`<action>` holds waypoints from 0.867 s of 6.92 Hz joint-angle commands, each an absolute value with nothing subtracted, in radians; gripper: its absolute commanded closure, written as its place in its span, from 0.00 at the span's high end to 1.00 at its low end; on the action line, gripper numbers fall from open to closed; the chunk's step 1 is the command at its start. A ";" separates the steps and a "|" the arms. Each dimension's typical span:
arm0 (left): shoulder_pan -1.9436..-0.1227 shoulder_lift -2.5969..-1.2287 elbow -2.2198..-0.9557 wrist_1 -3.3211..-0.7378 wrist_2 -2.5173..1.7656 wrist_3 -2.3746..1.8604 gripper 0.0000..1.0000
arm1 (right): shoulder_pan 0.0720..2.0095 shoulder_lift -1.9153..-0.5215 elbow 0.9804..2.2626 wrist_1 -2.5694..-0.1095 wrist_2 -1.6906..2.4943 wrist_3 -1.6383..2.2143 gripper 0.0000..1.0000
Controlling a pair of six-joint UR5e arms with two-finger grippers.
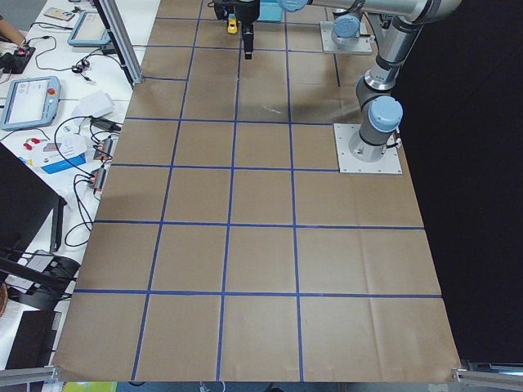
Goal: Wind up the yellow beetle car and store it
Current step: 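Lift the car with the right gripper and move it over the bin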
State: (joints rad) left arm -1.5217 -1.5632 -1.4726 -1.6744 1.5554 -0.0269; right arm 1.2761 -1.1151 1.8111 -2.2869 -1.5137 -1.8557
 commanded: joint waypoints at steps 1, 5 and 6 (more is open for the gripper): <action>-1.522 -1.563 -1.473 -1.674 1.555 -0.028 1.00 | 1.351 -1.175 1.795 -2.284 -1.514 -1.590 0.08; -1.522 -1.562 -1.473 -1.672 1.555 -0.028 1.00 | 1.281 -1.387 1.779 -2.131 -1.551 -1.169 0.00; -1.522 -1.562 -1.473 -1.672 1.555 -0.028 1.00 | 1.232 -1.413 1.784 -2.132 -1.659 -1.196 0.00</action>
State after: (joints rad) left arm -1.5218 -1.5616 -1.4726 -1.6720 1.5554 -0.0276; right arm 1.2796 -1.3582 1.7786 -2.1585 -1.5690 -1.2073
